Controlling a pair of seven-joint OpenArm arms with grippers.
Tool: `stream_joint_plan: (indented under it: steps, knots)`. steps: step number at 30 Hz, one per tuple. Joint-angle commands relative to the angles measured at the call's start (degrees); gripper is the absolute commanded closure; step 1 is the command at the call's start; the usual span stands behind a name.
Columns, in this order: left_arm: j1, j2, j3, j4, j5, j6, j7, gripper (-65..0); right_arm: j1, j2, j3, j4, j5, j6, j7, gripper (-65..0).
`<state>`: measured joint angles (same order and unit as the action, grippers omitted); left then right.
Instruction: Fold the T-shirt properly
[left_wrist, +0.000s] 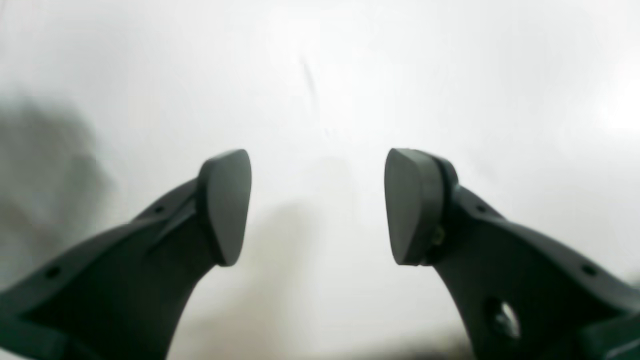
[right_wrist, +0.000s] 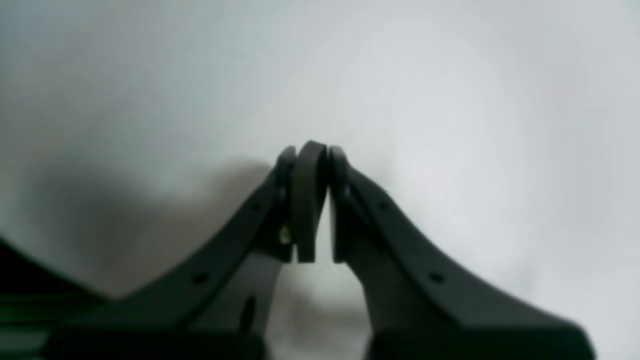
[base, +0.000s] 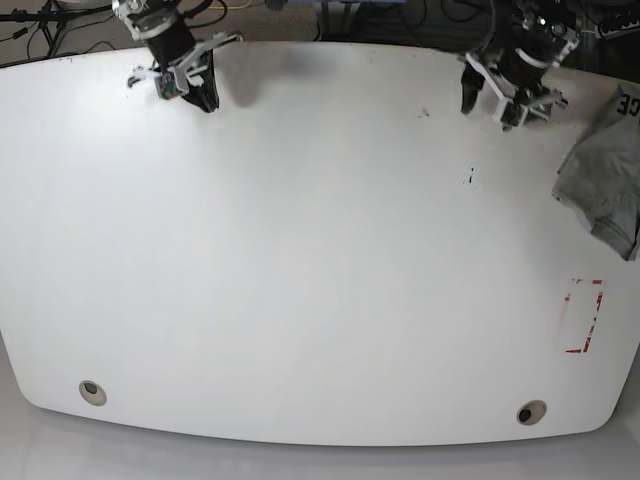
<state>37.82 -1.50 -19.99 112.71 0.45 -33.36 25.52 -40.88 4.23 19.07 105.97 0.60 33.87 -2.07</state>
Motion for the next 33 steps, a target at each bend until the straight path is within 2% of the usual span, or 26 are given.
stream_joint_plan:
  steps: [1, 5, 9, 15, 20, 22, 24, 30, 33]
  knots:
    - [5.74, 1.98, -0.01, 1.8, -0.58, -0.26, -0.95, -37.9, -5.14, 0.74, 0.84, 0.62, 5.07, -0.33, 1.49, -3.8]
    - [14.18, 3.74, 0.16, 1.8, -0.58, -0.26, -1.03, -37.8, -10.68, 0.56, 0.67, 0.97, 5.68, -0.33, 1.49, -3.6]
    - [19.36, 3.83, 0.43, 1.45, -0.67, -0.26, -1.12, -37.8, -15.42, 0.21, 0.58, 0.62, 5.86, -0.33, 2.64, -3.6]
    - [23.93, 3.74, 0.34, -1.63, -1.28, -0.26, -1.21, -37.8, -20.52, -0.23, -1.36, -6.06, 5.6, -0.33, 10.72, -3.6]
    - [23.5, 3.39, 0.43, -10.07, -4.27, -0.26, -1.3, -37.8, -20.35, -0.05, -4.26, -16.52, 4.98, -0.59, 17.14, -3.6]
    - [21.65, 2.24, 0.43, -13.94, -5.06, -0.26, -1.3, -37.8, -19.03, -0.05, -4.87, -21.53, 3.57, -0.86, 18.72, -3.6]
    - [19.28, 1.01, 0.52, -18.51, -5.68, -0.26, -1.3, -37.8, -16.83, -0.23, -5.05, -27.07, 1.64, -0.86, 20.13, -3.6]
    - [12.77, 0.57, 1.57, -31.61, -6.12, -0.26, -1.3, -37.8, -9.89, -0.05, -5.14, -43.16, 0.06, -0.94, 25.14, -3.6]
    - [9.25, 0.57, 1.66, -39.17, -5.85, -0.26, -1.83, -37.8, -5.75, 1.27, -5.22, -52.13, -0.03, -0.94, 27.52, -3.6]
